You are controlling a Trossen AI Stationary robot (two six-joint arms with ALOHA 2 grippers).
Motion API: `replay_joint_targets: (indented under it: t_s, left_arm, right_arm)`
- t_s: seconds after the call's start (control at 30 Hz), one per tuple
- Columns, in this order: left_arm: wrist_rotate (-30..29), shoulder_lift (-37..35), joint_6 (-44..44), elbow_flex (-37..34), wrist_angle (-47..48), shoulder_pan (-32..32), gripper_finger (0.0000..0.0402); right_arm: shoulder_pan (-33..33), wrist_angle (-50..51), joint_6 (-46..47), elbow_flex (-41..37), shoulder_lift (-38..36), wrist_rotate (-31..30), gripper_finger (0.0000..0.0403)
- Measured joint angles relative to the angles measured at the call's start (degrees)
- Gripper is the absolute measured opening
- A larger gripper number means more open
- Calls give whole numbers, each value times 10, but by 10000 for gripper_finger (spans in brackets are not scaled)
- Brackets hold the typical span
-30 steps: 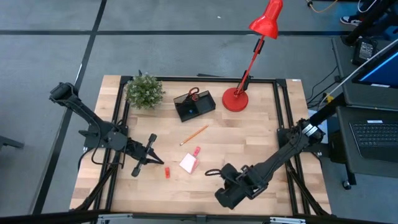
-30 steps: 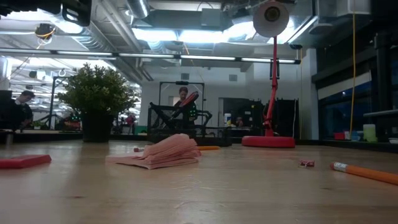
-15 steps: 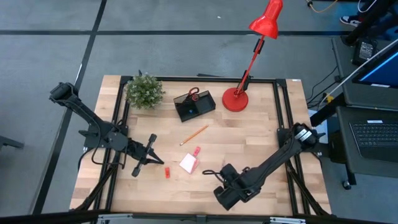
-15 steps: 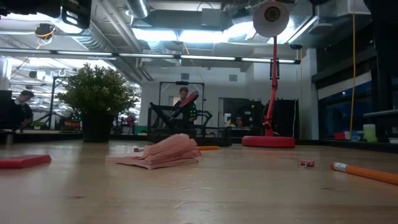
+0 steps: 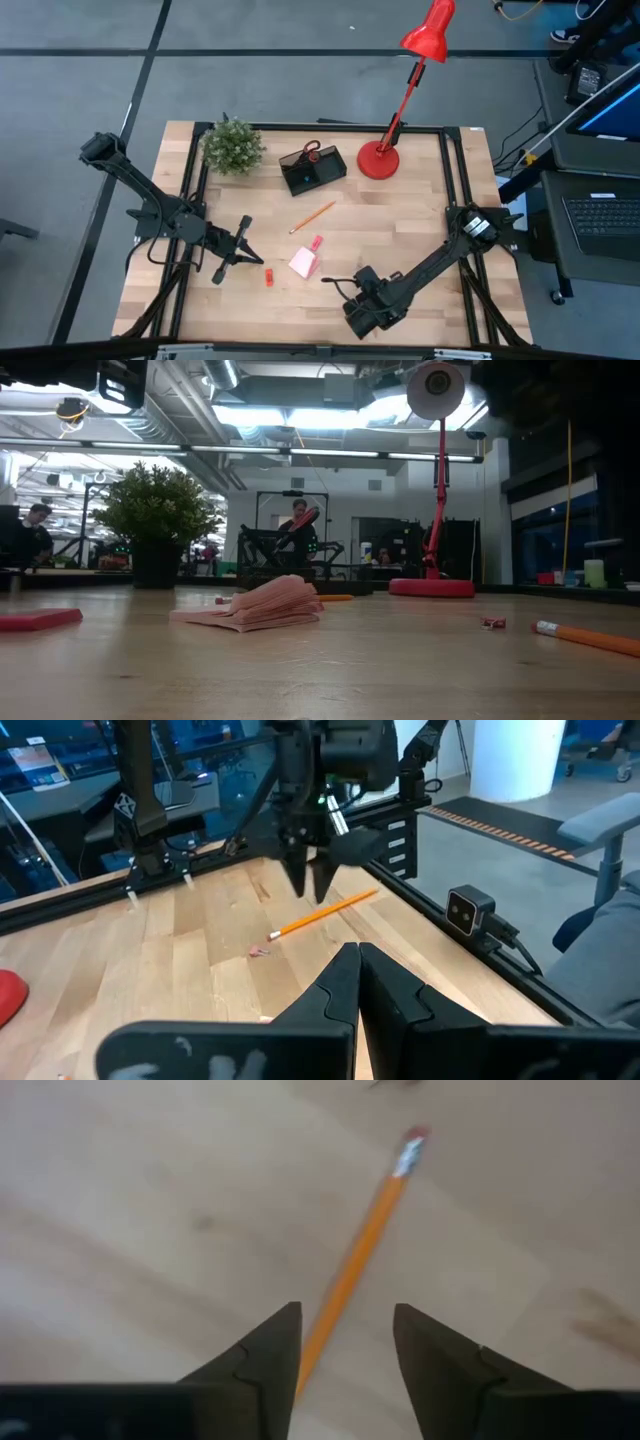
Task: Pick and place office supplies into organizer
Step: Put the bottom orange pencil into the black desk organizer
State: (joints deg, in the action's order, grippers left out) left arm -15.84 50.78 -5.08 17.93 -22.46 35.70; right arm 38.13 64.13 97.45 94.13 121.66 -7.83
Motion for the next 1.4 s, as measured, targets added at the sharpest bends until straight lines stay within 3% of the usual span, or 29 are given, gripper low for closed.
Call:
replay_joint_targets:
  t_s: [0.2,0.57,0.83,1.23,1.4]
  left_arm:
    - [0,0,12,0,0,0,2]
    - [0,0,20,0,5,0,2]
    - [0,0,24,0,6,0,2]
    - [0,0,30,0,19,0,2]
    - [0,0,40,0,19,0,2]
  right_arm:
    - [-19,-3,-1,0,27,-2,187]
    - [-28,-13,-2,0,37,0,190]
    - [-27,-82,27,-69,25,5,191]
    - [-31,-107,29,-105,-2,5,190]
    - [-35,-122,28,-116,-3,11,164]
